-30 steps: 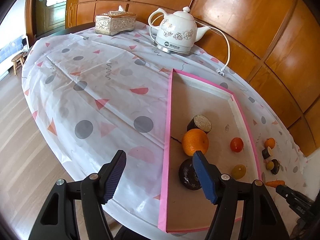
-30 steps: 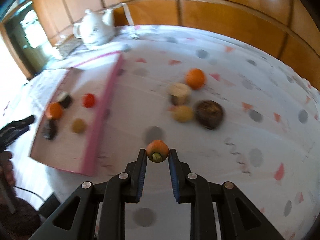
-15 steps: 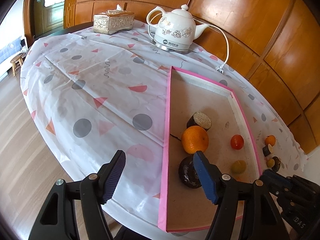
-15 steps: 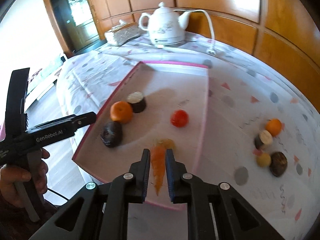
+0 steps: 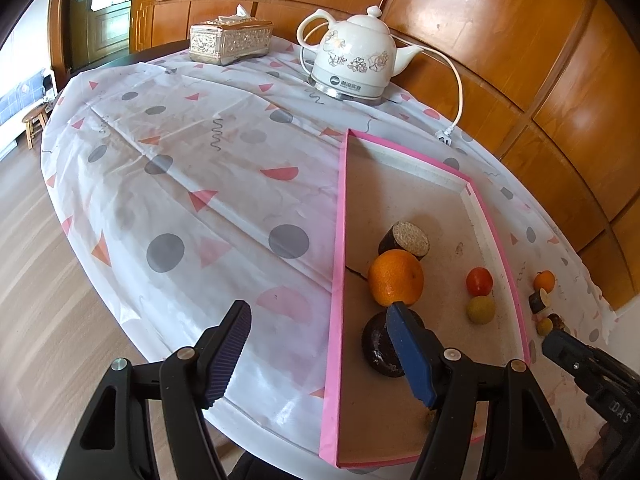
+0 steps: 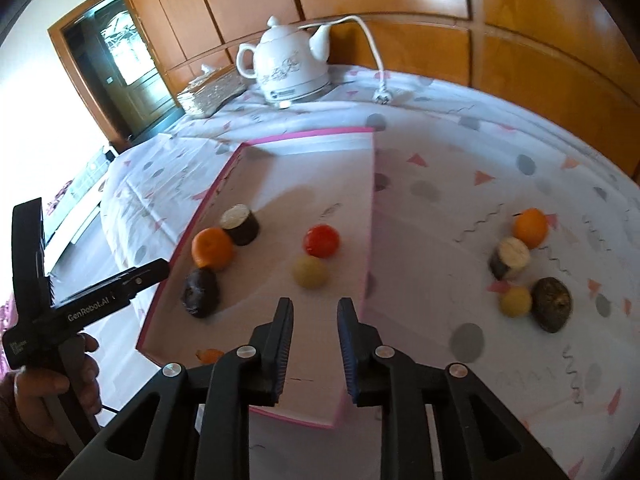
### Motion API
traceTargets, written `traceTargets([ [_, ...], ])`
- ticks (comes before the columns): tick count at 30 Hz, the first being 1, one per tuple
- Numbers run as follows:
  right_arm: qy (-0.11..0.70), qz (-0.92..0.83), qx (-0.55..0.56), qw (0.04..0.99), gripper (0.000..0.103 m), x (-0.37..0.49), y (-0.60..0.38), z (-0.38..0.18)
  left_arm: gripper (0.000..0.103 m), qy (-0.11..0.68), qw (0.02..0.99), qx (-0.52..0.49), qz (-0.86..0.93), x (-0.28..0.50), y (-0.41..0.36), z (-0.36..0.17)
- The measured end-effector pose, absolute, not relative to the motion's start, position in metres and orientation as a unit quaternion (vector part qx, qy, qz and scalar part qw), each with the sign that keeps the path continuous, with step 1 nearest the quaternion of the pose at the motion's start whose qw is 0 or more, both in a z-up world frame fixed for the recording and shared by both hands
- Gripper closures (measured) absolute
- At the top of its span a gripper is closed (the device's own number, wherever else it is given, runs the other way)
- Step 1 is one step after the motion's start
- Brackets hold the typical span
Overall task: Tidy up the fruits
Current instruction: 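Carry the carrot into the pink tray and open the right tool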
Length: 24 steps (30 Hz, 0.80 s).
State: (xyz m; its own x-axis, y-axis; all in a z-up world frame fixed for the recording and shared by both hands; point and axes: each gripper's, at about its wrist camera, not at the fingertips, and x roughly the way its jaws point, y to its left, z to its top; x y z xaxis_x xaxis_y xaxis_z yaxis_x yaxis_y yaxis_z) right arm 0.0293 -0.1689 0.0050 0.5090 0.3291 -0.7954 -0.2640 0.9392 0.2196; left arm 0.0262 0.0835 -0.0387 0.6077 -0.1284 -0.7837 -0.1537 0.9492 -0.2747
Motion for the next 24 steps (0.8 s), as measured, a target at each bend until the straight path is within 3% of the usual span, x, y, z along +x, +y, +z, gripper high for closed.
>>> traceTargets([
  [7,0.413,0.112,-0.029,0.903,0.069,0.011,-0.165,0.019,0.030,0.425,0.892,-0.154,0.015,0.024,0.087,-0.030],
  [12,0.386,0.047,-0.048,0.920,0.069,0.004,-0.171,0.026,0.023,0.391,0.910,-0.138,0.021,0.021,0.089,-0.014],
  [18,0.418,0.060,-0.017,0.906,0.069,0.009,-0.191,0.019,0.010,0.348,0.932,-0.100,0.007,0.013,0.076,0.003],
  [24,0.401,0.022,-0.033,0.915,0.069,0.004,-0.220,0.031,0.002,0.352,0.932,-0.081,-0.008,0.013,0.060,0.005],
])
